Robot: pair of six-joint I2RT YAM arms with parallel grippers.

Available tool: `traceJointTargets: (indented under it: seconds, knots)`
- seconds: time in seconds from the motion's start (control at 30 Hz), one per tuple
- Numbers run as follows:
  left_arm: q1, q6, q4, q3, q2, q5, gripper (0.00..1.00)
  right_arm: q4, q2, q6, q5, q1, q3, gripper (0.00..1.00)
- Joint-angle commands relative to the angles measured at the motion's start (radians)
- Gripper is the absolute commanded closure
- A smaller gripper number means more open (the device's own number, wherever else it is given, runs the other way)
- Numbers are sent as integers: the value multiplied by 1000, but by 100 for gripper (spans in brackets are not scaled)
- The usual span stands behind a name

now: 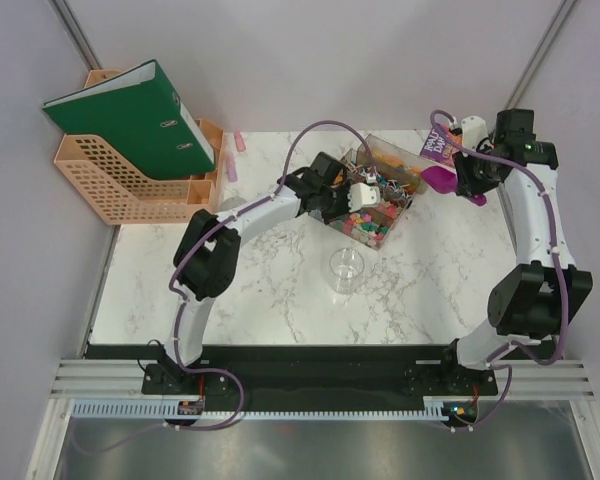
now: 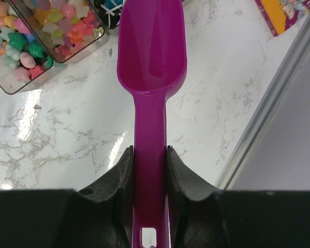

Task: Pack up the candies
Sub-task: Adjust the storage box at the center of the board, then move the storage box to the center of the board.

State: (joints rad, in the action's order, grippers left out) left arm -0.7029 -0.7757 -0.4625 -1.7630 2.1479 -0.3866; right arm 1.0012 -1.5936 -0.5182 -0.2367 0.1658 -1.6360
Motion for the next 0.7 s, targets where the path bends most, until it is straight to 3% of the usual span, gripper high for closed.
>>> traceJointTargets:
  seconds: [0.0, 0.1, 0.13, 0.27, 0.43, 0.67]
  knots:
    - [78, 105, 153, -17, -129, 41, 74, 65, -67, -98, -32, 0, -157, 100]
    - [134, 130, 232, 49, -204, 84, 56, 141, -172, -172, -52, 1, -301, 100]
    - [158, 157, 260, 62, -206, 130, 43, 167, -236, -195, -71, 0, -388, 100]
    - [232, 286, 236, 8, -120, 219, 29, 361, -387, -325, -99, -26, -611, 100]
    - [304, 414, 75, -237, 50, 209, 32, 451, -446, -424, -7, -104, -613, 100]
    - [318, 457, 65, -314, 128, 120, 36, 459, -479, -378, 118, -201, -630, 100]
